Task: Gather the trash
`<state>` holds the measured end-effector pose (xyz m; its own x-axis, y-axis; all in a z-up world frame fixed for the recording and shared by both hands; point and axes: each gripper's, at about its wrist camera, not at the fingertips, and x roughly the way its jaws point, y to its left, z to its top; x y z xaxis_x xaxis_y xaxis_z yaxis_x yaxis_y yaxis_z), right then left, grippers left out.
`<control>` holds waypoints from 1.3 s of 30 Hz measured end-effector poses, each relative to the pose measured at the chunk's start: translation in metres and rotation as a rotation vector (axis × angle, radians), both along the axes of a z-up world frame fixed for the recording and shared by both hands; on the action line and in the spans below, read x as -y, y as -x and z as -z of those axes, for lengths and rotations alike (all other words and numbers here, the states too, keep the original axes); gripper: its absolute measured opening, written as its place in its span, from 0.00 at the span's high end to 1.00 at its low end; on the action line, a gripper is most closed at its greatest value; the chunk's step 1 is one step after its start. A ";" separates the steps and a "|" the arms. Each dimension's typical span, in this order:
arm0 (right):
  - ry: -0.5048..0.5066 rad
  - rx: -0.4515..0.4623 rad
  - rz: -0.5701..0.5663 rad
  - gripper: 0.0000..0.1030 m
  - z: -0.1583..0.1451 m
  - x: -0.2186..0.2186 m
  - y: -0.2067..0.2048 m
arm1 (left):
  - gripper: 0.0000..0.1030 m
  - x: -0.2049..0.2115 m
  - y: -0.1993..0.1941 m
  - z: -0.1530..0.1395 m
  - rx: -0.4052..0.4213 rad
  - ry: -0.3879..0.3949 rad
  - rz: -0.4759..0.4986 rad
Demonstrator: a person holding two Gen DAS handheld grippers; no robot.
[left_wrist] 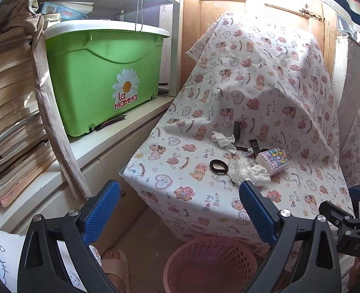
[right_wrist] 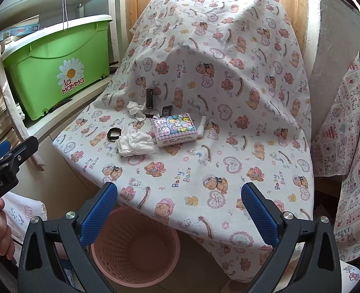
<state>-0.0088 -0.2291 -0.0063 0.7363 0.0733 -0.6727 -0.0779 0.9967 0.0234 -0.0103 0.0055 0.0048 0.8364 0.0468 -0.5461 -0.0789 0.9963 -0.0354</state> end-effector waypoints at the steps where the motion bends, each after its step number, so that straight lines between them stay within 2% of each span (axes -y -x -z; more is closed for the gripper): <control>1: 0.001 0.000 0.001 0.01 0.000 0.000 0.000 | 0.06 0.000 0.001 0.001 0.001 0.000 -0.004; 9: 0.002 0.000 0.001 0.01 0.000 -0.001 0.000 | 0.06 -0.003 0.001 0.002 0.007 0.019 -0.012; 14: 0.002 0.000 0.001 0.01 0.000 -0.001 0.001 | 0.06 0.002 0.002 -0.001 0.035 -0.015 0.033; 21: 0.002 -0.003 0.009 0.01 -0.002 0.002 -0.001 | 0.06 0.000 0.002 -0.003 0.072 -0.024 -0.021; 24: -0.003 -0.006 0.003 0.01 -0.002 0.002 -0.002 | 0.06 0.005 -0.001 -0.001 0.067 -0.060 0.021; 27: 0.005 -0.005 0.001 0.01 -0.001 -0.001 -0.001 | 0.06 0.008 0.000 -0.001 0.075 -0.061 0.023; 33: 0.015 -0.005 -0.007 0.01 0.002 -0.005 -0.001 | 0.06 0.014 0.000 0.001 0.048 -0.063 0.060; 39: 0.017 -0.003 -0.007 0.01 0.003 -0.005 -0.001 | 0.05 0.016 -0.003 0.007 0.012 -0.074 0.054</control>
<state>-0.0078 -0.2242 -0.0089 0.7339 0.0669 -0.6760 -0.0851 0.9964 0.0062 -0.0072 -0.0107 -0.0019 0.8455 0.0416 -0.5324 -0.0253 0.9990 0.0379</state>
